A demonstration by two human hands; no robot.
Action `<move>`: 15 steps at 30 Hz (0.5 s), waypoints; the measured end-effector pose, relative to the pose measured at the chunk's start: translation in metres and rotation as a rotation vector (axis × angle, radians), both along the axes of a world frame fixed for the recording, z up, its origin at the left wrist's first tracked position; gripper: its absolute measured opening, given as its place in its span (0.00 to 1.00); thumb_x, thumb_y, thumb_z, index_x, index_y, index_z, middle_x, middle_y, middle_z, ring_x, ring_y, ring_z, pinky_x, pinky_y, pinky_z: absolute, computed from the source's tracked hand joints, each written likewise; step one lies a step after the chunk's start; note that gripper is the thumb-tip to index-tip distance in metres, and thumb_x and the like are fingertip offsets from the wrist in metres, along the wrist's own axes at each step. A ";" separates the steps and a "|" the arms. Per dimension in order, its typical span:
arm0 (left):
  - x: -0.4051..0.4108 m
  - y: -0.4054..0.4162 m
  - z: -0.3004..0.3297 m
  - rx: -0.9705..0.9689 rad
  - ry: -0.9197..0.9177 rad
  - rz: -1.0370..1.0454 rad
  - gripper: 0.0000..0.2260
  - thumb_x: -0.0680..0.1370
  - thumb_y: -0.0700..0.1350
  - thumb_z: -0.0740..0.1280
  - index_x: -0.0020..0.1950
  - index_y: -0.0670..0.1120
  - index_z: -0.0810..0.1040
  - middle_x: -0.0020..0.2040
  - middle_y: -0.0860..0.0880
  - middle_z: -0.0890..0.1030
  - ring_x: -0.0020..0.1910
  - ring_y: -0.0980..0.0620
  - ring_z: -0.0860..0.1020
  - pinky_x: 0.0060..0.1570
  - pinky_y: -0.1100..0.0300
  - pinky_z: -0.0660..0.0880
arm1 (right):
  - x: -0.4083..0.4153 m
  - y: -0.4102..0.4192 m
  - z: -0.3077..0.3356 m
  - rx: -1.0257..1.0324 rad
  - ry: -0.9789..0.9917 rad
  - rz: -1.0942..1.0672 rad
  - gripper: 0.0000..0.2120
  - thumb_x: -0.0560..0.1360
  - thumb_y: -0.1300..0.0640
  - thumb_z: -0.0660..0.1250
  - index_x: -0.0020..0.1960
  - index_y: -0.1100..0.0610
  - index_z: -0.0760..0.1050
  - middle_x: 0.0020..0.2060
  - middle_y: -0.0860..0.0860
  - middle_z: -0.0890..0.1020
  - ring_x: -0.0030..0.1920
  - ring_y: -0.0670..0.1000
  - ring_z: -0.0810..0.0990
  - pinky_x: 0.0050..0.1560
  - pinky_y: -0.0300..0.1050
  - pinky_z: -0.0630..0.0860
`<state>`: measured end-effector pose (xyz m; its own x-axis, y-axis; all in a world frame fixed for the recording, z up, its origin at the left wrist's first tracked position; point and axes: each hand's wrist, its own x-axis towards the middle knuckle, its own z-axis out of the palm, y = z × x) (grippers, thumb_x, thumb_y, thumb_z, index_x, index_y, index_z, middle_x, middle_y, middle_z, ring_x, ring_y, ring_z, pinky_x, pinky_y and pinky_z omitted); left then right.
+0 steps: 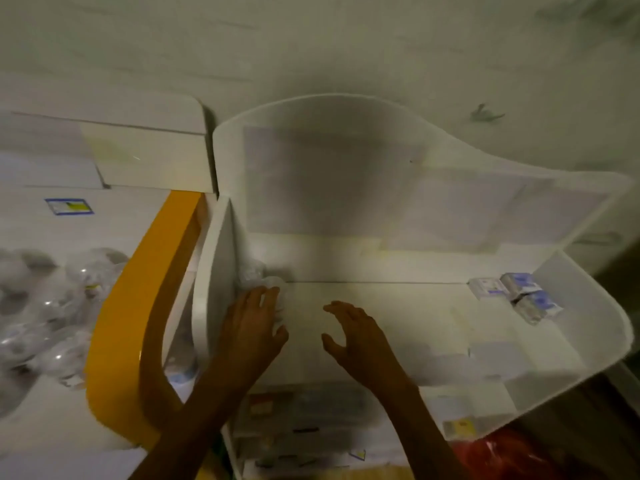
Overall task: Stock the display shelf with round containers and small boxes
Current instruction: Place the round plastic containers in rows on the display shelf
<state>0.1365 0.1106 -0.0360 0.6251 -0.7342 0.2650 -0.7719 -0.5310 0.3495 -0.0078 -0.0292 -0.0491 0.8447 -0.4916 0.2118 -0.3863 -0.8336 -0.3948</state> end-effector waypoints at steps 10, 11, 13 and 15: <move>0.015 -0.008 -0.039 0.177 -0.039 0.193 0.36 0.61 0.45 0.79 0.67 0.43 0.69 0.61 0.41 0.77 0.57 0.41 0.77 0.55 0.44 0.76 | 0.103 -0.021 -0.027 0.138 0.011 0.303 0.30 0.76 0.45 0.64 0.74 0.48 0.58 0.73 0.51 0.63 0.71 0.52 0.64 0.68 0.52 0.67; 0.015 -0.008 -0.042 0.174 -0.042 0.199 0.35 0.61 0.44 0.79 0.65 0.43 0.71 0.59 0.41 0.78 0.55 0.41 0.78 0.55 0.44 0.76 | 0.108 -0.020 -0.028 0.162 0.010 0.328 0.30 0.76 0.45 0.64 0.74 0.48 0.59 0.73 0.51 0.63 0.71 0.52 0.64 0.68 0.53 0.67; 0.016 -0.008 -0.048 0.142 -0.012 0.212 0.35 0.58 0.42 0.80 0.63 0.43 0.72 0.56 0.41 0.80 0.52 0.42 0.80 0.53 0.45 0.77 | 0.112 -0.024 -0.030 0.195 0.001 0.368 0.30 0.76 0.47 0.66 0.74 0.49 0.60 0.73 0.52 0.64 0.71 0.53 0.63 0.69 0.53 0.66; 0.016 -0.008 -0.047 0.096 0.057 0.217 0.35 0.61 0.43 0.78 0.66 0.46 0.69 0.60 0.42 0.77 0.55 0.42 0.78 0.55 0.45 0.75 | 0.112 -0.033 -0.034 0.215 -0.009 0.379 0.30 0.75 0.48 0.67 0.73 0.48 0.60 0.73 0.51 0.63 0.71 0.51 0.63 0.69 0.50 0.65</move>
<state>0.1526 0.1028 -0.0833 0.7827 -0.6014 0.1603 -0.6168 -0.7149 0.3293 0.1043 -0.0626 -0.0830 0.9726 -0.1806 0.1465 -0.0643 -0.8141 -0.5771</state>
